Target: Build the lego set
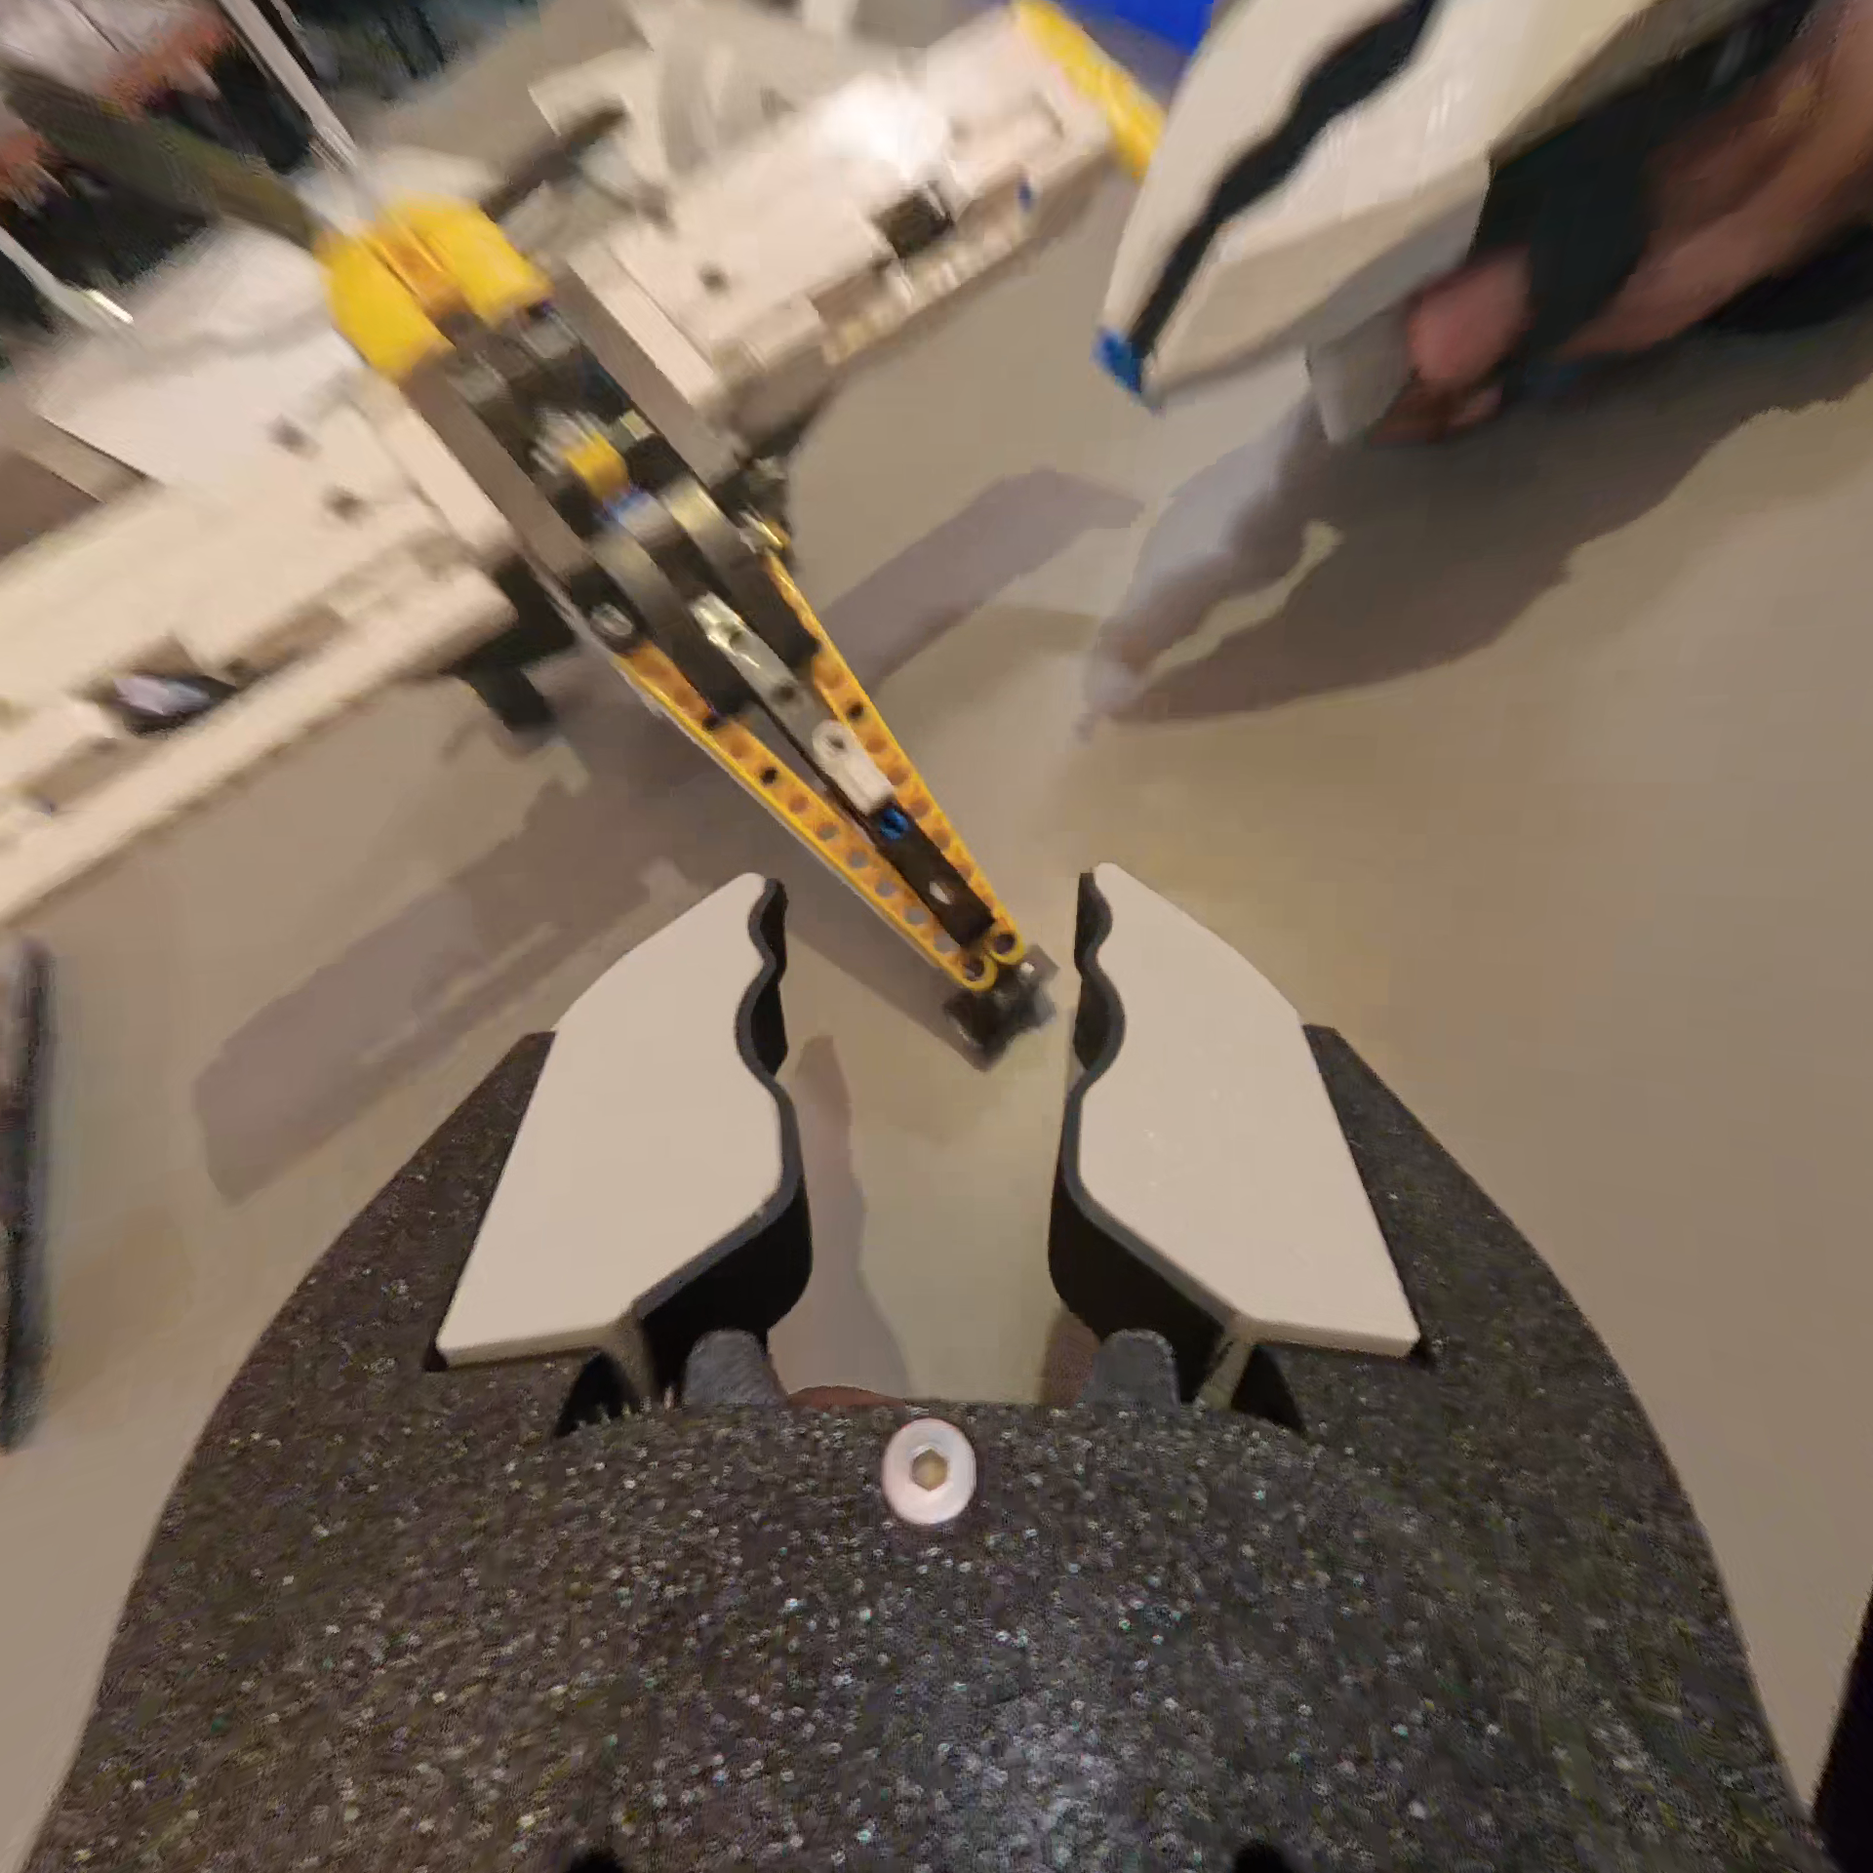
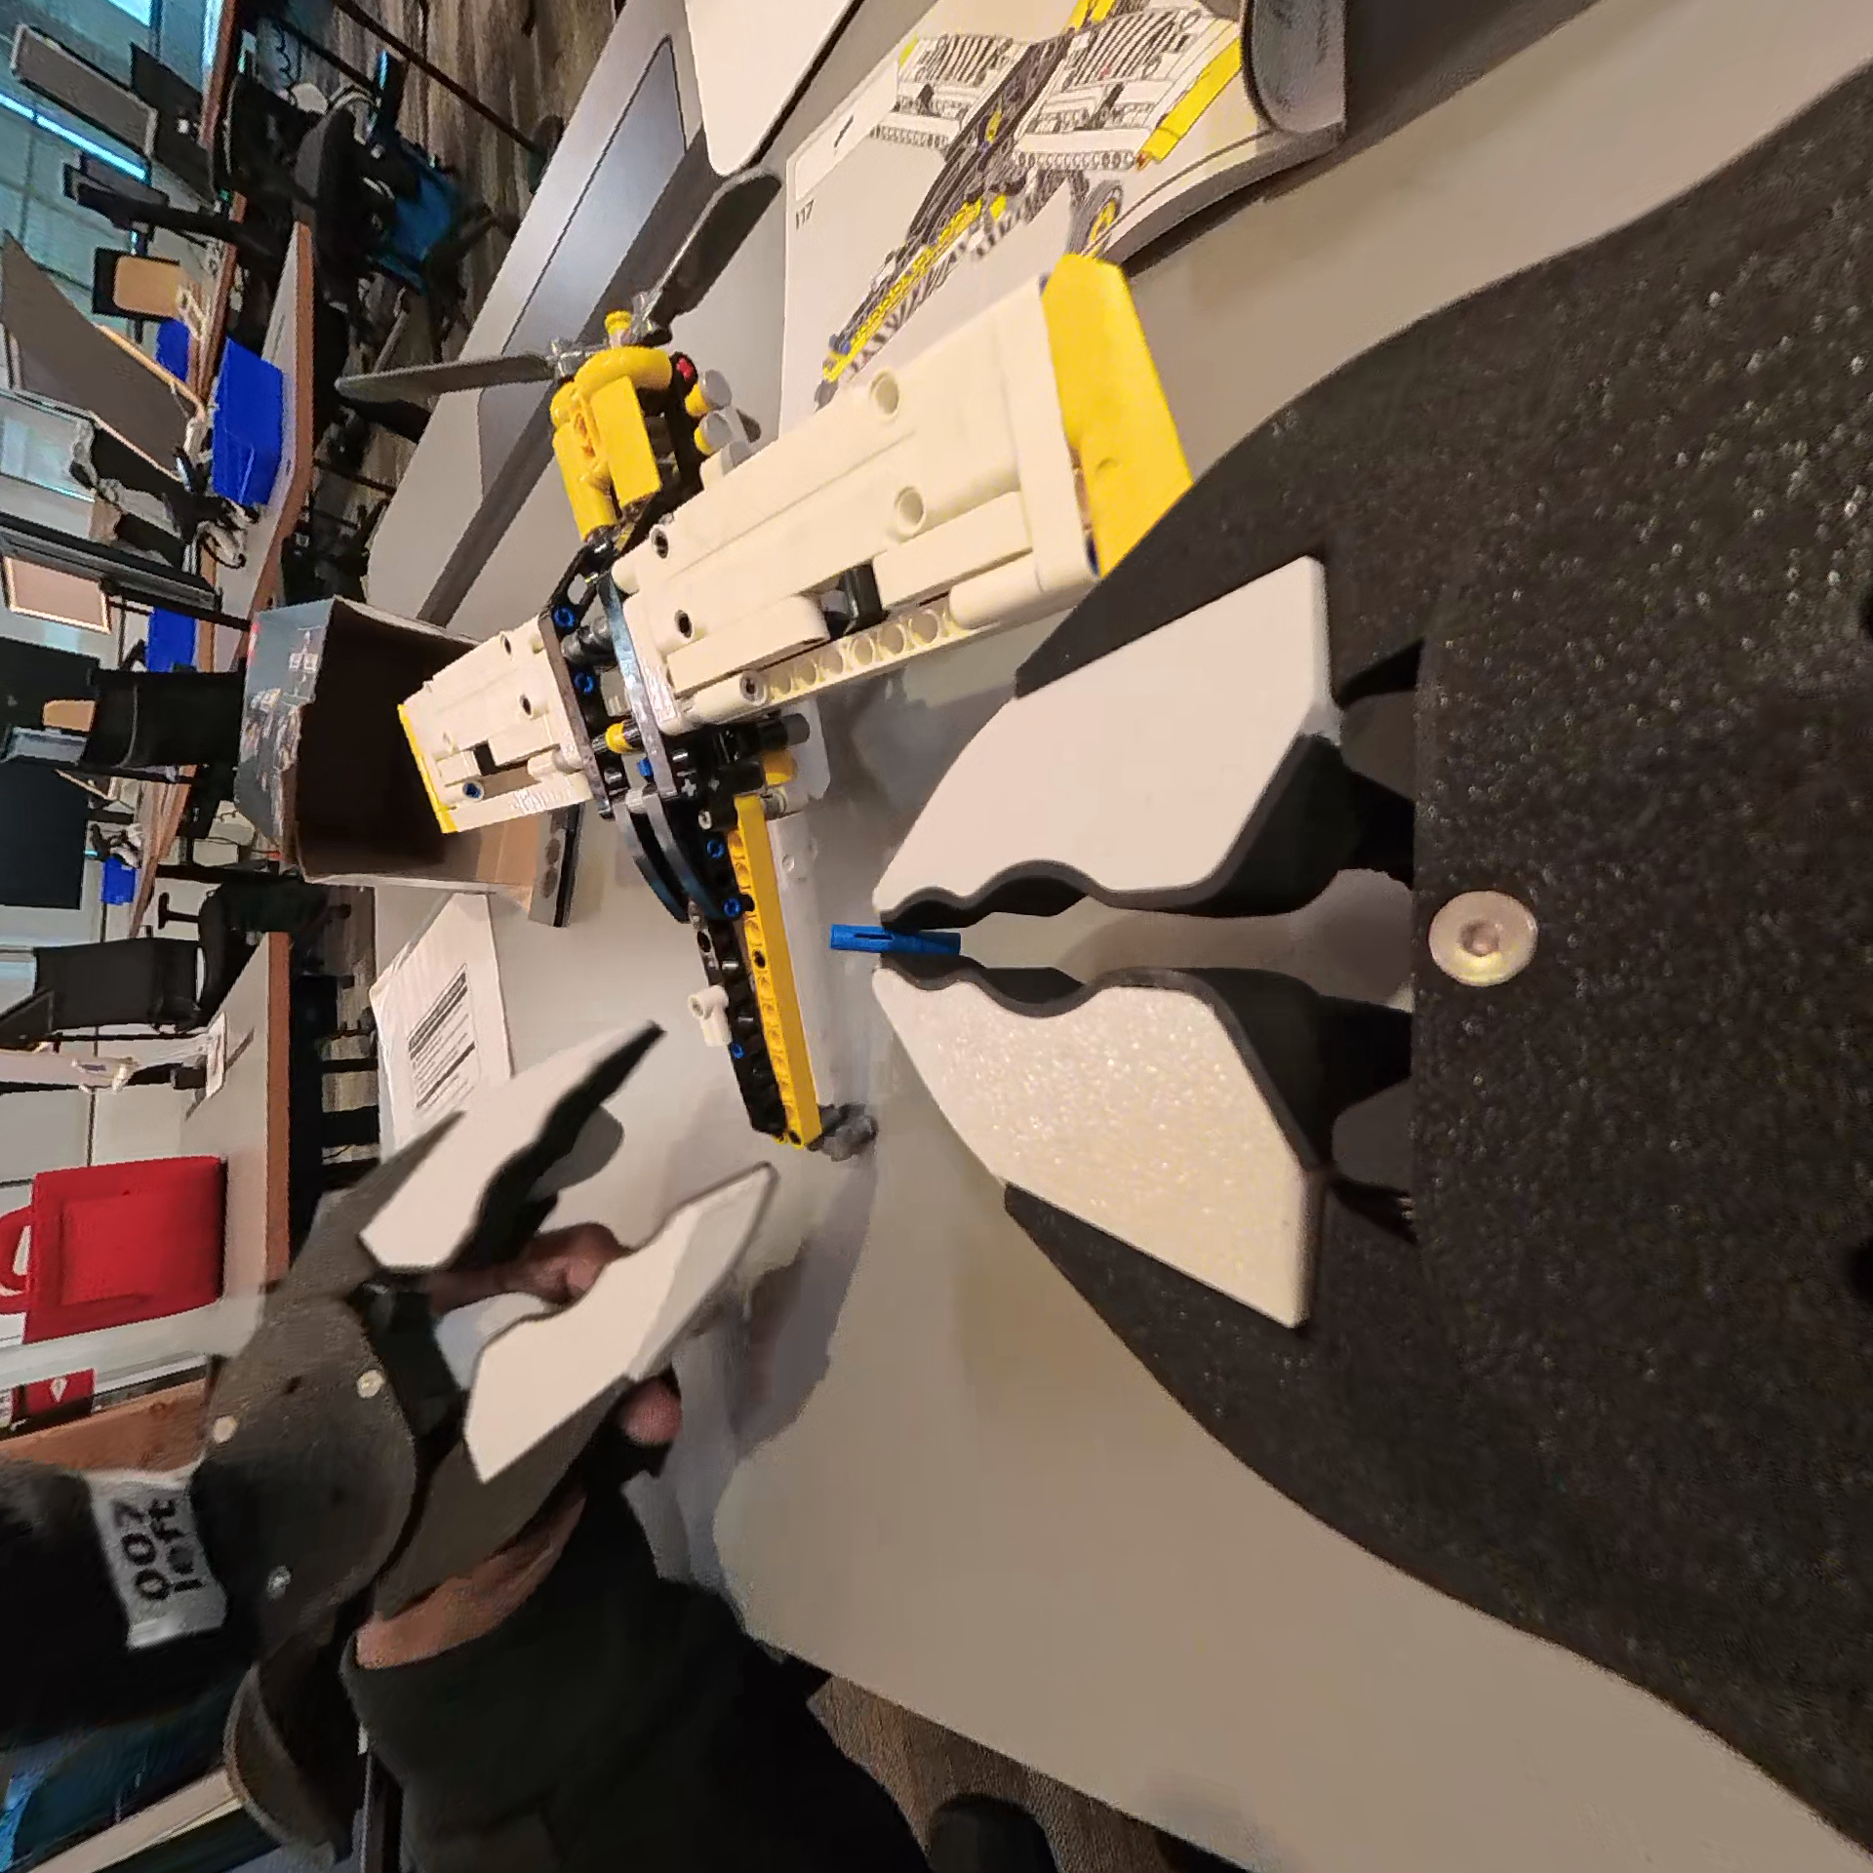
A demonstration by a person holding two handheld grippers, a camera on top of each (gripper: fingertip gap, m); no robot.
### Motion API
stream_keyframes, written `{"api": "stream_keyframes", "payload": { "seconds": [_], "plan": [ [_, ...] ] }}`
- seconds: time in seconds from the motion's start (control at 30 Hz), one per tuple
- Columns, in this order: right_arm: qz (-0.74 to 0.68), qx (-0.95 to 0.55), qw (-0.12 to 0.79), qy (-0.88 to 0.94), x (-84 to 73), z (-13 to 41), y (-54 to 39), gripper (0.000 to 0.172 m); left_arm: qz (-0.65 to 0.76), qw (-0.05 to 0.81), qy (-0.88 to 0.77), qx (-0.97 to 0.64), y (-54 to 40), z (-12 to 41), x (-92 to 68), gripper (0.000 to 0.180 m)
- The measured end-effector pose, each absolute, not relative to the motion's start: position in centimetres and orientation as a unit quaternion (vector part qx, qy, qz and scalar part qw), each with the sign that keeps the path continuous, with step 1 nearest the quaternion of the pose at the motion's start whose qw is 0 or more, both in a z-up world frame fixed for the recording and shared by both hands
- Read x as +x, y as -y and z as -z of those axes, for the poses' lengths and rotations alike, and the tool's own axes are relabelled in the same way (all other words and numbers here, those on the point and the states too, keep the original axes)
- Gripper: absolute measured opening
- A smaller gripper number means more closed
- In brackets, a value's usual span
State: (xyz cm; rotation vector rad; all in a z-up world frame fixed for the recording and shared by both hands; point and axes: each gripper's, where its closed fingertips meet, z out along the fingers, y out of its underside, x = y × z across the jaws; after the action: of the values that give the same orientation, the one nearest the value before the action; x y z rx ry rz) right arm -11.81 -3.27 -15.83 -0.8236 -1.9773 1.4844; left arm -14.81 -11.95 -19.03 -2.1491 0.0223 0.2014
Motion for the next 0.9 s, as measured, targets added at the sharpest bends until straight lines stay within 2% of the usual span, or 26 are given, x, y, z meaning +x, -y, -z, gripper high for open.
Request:
{"api": "stream_keyframes", "payload": {
  "seconds": [0.07,0.1,0.17,0.27,0.33,0.43,0.5,0.57,0.6,0.7,0.8,0.87,0.9],
  "plan": [
    [-0.547,-0.310,0.265,0.731,-11.8,15.9,2.9,0.004,-0.056,0.439,-0.018,-0.896,11.5,21.1,-13.2,0.061],
    [-0.548,-0.314,0.264,0.729,-11.9,15.9,2.7,0.004,-0.059,0.430,-0.019,-0.901,10.9,21.6,-12.7,0.074],
    [-0.551,-0.323,0.262,0.723,-12.0,15.8,2.2,0.004,-0.057,0.423,-0.031,-0.904,9.6,21.9,-11.3,0.082],
    [-0.560,-0.330,0.261,0.714,-12.1,15.6,1.6,0.004,-0.025,0.463,-0.046,-0.885,7.5,20.7,-9.2,0.074],
    [-0.563,-0.330,0.261,0.711,-12.0,15.5,1.3,0.004,-0.034,0.532,-0.015,-0.846,6.8,18.0,-10.1,0.071],
    [-0.565,-0.334,0.261,0.708,-11.9,15.4,1.0,0.004,-0.045,0.723,0.063,-0.687,8.1,9.6,-12.8,0.056],
    [-0.566,-0.334,0.260,0.708,-11.9,15.4,1.1,0.004,-0.052,0.833,0.085,-0.545,11.1,3.8,-14.4,0.033],
    [-0.564,-0.333,0.258,0.710,-11.9,15.5,1.2,0.004,-0.090,0.888,0.063,-0.447,13.6,0.5,-15.7,0.012],
    [-0.564,-0.332,0.257,0.711,-11.9,15.5,1.3,0.004,-0.126,0.893,0.057,-0.428,14.1,-0.4,-16.6,0.007],
    [-0.565,-0.328,0.258,0.712,-11.8,15.4,1.4,0.004,-0.234,0.878,0.057,-0.413,13.9,-1.7,-19.6,0.007],
    [-0.568,-0.330,0.256,0.710,-11.8,15.4,1.4,0.004,-0.334,0.861,0.059,-0.379,13.7,-3.4,-21.3,0.017],
    [-0.571,-0.332,0.251,0.708,-11.8,15.4,1.3,0.004,-0.317,0.868,0.089,-0.372,13.4,-4.4,-22.1,0.018],
    [-0.571,-0.332,0.250,0.708,-11.8,15.4,1.3,0.004,-0.286,0.868,0.120,-0.389,13.0,-4.6,-23.2,0.027]
  ]
}}
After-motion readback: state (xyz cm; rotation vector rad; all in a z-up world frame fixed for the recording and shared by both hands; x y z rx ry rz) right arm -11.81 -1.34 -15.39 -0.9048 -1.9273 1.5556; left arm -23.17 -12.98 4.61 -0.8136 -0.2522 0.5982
